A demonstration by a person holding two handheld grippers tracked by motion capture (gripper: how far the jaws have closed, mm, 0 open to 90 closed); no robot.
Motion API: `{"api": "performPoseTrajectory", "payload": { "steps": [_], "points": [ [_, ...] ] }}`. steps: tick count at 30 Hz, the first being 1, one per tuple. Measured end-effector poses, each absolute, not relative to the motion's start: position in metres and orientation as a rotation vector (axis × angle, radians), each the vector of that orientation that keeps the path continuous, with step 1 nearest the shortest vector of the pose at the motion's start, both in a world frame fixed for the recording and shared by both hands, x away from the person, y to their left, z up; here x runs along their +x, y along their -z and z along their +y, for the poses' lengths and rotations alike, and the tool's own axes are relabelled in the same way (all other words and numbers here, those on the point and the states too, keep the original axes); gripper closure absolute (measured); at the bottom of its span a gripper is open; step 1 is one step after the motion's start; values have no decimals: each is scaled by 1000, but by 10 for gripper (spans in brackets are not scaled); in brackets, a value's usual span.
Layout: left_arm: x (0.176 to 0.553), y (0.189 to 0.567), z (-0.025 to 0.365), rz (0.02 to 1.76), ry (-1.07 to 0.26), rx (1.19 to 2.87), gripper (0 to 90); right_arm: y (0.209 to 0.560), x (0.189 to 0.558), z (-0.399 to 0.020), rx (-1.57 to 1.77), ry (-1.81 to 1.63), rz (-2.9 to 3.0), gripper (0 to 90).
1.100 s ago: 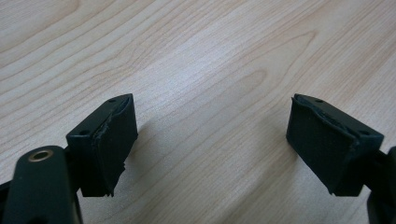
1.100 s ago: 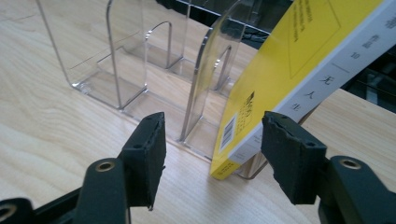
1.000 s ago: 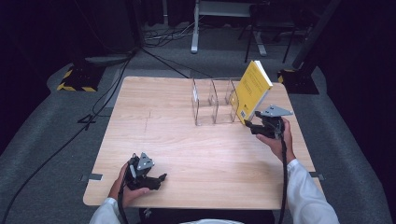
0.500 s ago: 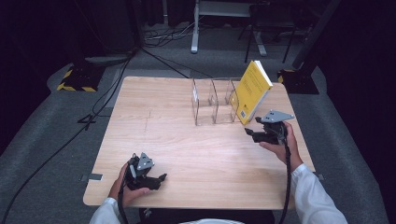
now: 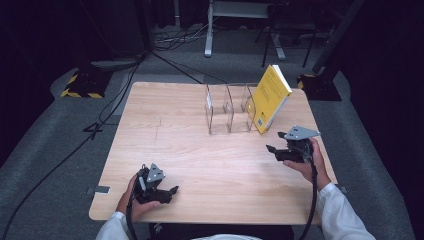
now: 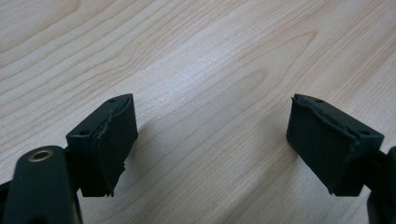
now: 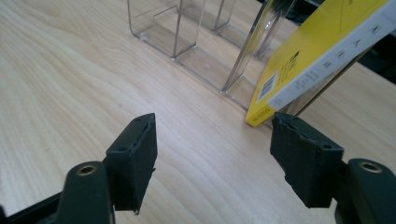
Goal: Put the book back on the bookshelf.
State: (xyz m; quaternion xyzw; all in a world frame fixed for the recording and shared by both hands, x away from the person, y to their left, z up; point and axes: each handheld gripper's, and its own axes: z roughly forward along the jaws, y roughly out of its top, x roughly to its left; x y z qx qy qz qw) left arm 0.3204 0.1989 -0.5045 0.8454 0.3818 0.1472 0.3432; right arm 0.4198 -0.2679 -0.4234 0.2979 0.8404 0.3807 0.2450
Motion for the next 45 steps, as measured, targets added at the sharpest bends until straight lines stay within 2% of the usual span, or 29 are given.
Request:
{"api": "performPoseTrajectory", "payload": {
  "steps": [27,45],
  "points": [
    [321,504,199,995,-385,2201,167,451,371,-289,701,-974,2333,305],
    [321,504,199,995,-385,2201,167,483,346,-328,792,-965,2365,283]
  ]
}}
